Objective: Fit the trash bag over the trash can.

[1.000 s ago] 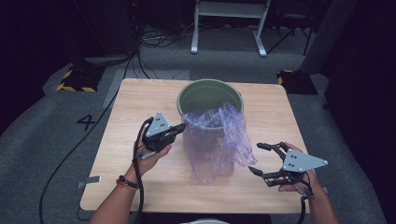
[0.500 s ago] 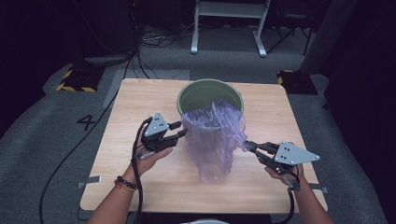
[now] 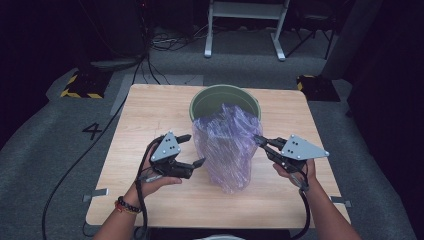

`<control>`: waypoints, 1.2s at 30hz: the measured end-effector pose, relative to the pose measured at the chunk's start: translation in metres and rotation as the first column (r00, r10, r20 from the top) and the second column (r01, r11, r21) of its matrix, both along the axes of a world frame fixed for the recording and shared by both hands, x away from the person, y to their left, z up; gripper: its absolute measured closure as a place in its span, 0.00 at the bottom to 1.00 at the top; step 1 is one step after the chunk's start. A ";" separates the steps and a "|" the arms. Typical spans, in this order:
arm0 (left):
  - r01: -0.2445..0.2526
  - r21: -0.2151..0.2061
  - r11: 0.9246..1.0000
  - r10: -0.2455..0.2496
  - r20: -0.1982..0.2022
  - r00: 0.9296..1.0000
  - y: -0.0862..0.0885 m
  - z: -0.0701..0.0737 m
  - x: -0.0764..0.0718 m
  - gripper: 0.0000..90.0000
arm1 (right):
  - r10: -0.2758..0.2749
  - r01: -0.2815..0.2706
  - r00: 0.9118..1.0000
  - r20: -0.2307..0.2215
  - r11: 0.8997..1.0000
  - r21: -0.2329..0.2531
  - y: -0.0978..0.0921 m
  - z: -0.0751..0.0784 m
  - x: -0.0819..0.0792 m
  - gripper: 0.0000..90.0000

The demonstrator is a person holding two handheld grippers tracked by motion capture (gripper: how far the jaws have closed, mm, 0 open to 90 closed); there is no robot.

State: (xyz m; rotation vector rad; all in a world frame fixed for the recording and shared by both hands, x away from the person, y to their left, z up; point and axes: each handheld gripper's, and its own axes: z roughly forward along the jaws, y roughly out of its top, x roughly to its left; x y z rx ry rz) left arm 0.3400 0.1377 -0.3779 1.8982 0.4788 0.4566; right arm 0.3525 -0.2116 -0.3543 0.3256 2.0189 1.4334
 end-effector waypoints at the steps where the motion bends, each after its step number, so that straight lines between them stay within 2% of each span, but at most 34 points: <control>1: 0.015 0.007 1.000 -0.015 0.005 1.000 -0.003 0.003 -0.004 0.18 | -0.008 0.008 1.000 0.003 1.000 -0.005 0.003 0.001 0.002 1.00; 3: 0.039 0.006 0.999 -0.039 0.006 0.999 -0.010 0.008 -0.012 0.20 | -0.019 0.019 1.000 -0.001 1.000 -0.016 0.008 0.003 0.004 1.00; 5: 0.060 0.024 0.998 -0.060 0.015 0.998 -0.018 0.013 -0.019 0.22 | -0.024 0.024 1.000 -0.002 0.999 -0.028 0.013 0.004 0.006 1.00; 8: 0.120 0.027 0.992 -0.120 0.014 0.993 -0.027 0.018 -0.026 0.22 | -0.032 0.032 0.999 -0.008 0.999 -0.040 0.018 0.004 0.009 1.00; 11: 0.176 0.064 0.982 -0.177 0.026 0.984 -0.039 0.019 -0.031 0.19 | -0.043 0.042 0.999 -0.012 0.998 -0.036 0.019 0.003 0.012 1.00; 14: 0.195 0.092 0.977 -0.199 0.039 0.979 -0.052 0.017 -0.033 0.19 | -0.052 0.051 0.998 -0.022 0.998 -0.032 0.020 0.003 0.015 1.00; 17: 0.203 0.118 0.972 -0.209 0.040 0.977 -0.061 0.013 -0.028 0.20 | -0.056 0.055 0.998 -0.031 0.998 -0.031 0.020 0.003 0.016 1.00; 19: 0.192 0.136 0.972 -0.199 0.044 0.979 -0.065 0.011 -0.023 0.29 | -0.057 0.056 0.998 -0.034 0.998 -0.028 0.021 0.004 0.017 0.99; 20: 0.167 0.153 0.974 -0.177 0.051 0.983 -0.068 0.009 -0.020 0.34 | -0.055 0.054 0.998 -0.035 0.998 -0.026 0.021 0.005 0.017 0.99; 22: 0.130 0.158 0.979 -0.140 0.056 0.989 -0.069 0.008 -0.015 0.50 | -0.050 0.050 0.998 -0.035 0.999 -0.019 0.021 0.007 0.017 0.99; 25: 0.105 0.162 0.981 -0.117 0.066 0.991 -0.067 0.007 -0.009 0.69 | -0.043 0.043 0.998 -0.035 0.999 -0.012 0.020 0.008 0.016 0.98; 27: 0.095 0.148 0.984 -0.106 0.064 0.992 -0.064 0.006 -0.005 0.81 | -0.041 0.040 0.998 -0.038 0.999 -0.006 0.020 0.008 0.015 0.97; 30: 0.085 0.144 0.986 -0.097 0.073 0.993 -0.059 0.006 -0.002 0.96 | -0.035 0.035 0.999 -0.042 0.999 -0.002 0.019 0.007 0.014 0.95; 31: 0.091 0.134 0.987 -0.100 0.059 0.993 -0.058 0.006 0.000 0.96 | -0.033 0.033 0.999 -0.043 0.999 -0.001 0.020 0.007 0.014 0.95; 32: 0.105 0.118 0.987 -0.111 0.045 0.993 -0.056 0.006 0.000 0.90 | -0.033 0.033 0.999 -0.042 0.999 -0.003 0.020 0.007 0.014 0.95; 36: 0.121 0.090 0.989 -0.125 0.032 0.992 -0.059 0.007 -0.007 0.46 | -0.038 0.038 0.999 -0.028 0.999 -0.022 0.023 0.007 0.014 0.99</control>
